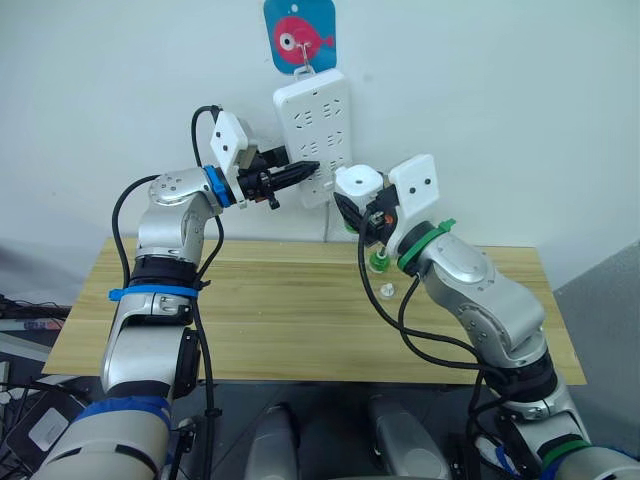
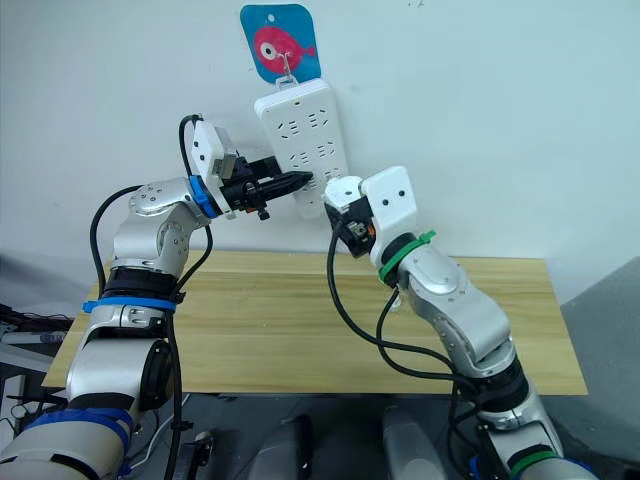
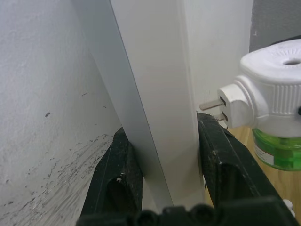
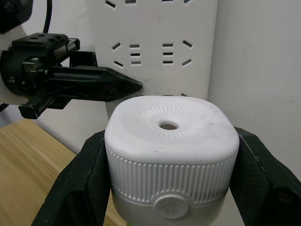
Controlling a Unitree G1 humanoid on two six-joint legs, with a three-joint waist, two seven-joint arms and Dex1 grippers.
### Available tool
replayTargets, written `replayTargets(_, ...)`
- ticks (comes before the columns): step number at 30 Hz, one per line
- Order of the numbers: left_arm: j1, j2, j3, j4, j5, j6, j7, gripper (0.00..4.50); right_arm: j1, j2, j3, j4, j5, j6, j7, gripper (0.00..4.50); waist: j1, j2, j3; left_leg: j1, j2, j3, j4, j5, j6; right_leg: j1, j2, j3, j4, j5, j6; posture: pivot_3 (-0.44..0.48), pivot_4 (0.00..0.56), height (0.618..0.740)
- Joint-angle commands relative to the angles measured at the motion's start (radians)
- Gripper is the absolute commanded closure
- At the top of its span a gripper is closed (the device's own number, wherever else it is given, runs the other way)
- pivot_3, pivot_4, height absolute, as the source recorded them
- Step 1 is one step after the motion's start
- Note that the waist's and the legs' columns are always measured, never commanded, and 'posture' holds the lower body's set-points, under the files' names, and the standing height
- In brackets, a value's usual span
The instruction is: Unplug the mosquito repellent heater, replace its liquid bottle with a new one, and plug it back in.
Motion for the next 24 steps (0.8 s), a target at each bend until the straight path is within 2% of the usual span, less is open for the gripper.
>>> replayTargets(1,-0.001,0.017,0.009,-0.025,0.023,-0.009,0.032,3.12,-0.011,0.026,-0.025,-0.002,-0.048,-0.068,0.009,1.54,0.0,0.0,0.0,0.0,0.0,0.0,0.0,0.0,0.0,0.0,0.0,0.0,0.0,0.0,0.0,-0.184,0.227,0.718)
replayTargets(24,-0.005,0.015,0.01,-0.03,0.017,0.005,0.031,3.12,0.011,0.152,-0.007,0.089,-0.166,-0.121,0.068,1.54,-0.001,0.0,0.0,0.001,0.0,0.0,0.0,0.0,0.0,0.0,0.0,0.0,0.001,0.002,-0.003,-0.175,0.223,0.718)
